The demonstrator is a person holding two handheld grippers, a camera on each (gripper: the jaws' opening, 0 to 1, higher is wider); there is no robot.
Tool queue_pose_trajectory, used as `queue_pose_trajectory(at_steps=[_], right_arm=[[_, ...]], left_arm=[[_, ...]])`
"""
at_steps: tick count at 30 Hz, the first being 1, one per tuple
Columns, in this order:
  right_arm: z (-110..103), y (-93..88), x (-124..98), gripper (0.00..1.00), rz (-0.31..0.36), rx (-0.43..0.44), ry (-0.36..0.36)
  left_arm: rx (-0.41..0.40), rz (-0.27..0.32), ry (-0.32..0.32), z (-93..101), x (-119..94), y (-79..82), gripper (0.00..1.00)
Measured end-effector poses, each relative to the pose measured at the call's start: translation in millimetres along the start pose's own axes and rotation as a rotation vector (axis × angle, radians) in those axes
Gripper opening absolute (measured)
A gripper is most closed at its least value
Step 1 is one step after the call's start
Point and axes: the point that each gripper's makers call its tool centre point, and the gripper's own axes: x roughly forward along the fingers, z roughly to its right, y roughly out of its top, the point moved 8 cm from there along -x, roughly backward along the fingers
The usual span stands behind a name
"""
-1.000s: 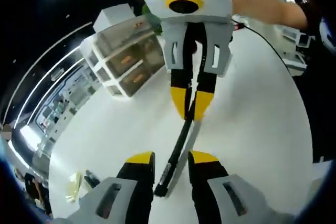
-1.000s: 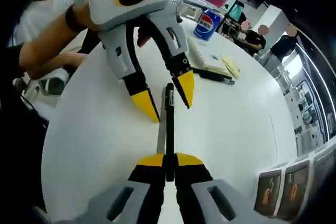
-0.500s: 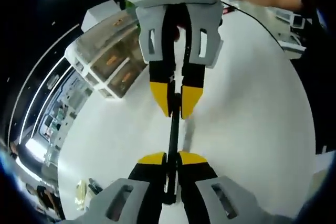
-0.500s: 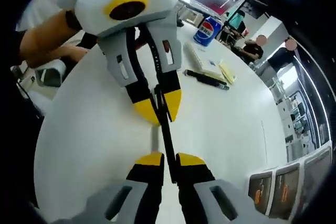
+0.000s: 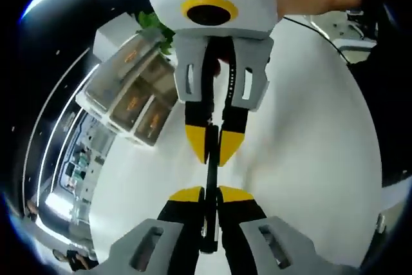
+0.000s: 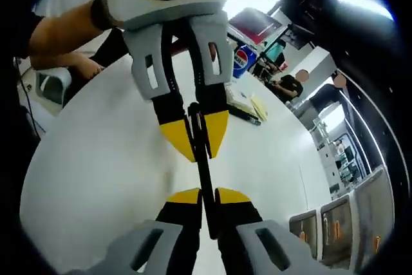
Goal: Pick up the scattered pens and sticky notes one by one and arrange them into an orderly layout on the desk, lining the pens up parallel to each other and squaring the sticky note stack until the whole desk area is clear and organized
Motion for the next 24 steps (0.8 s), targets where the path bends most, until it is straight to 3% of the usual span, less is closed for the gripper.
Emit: queue_pose_trajectory(at_steps=[6, 14, 24], right_arm=[[4.7, -6.2, -22.6, 0.09, 0.001, -0.034, -0.040], [14.3, -11.9, -51.2, 0.09, -0.029, -0.074, -0.105], [32.0, -5.6, -90.6, 0.08, -0.066, -0.121, -0.173]], left_arm=[[0.036, 0.000, -0.016, -2.8, 2.4, 26.5, 0.09], [0.104, 0.011, 0.007, -7.5, 6.4, 63.0, 0.08], [0.141, 0.044, 0.046, -22.3, -3.0, 97.9, 0.08]])
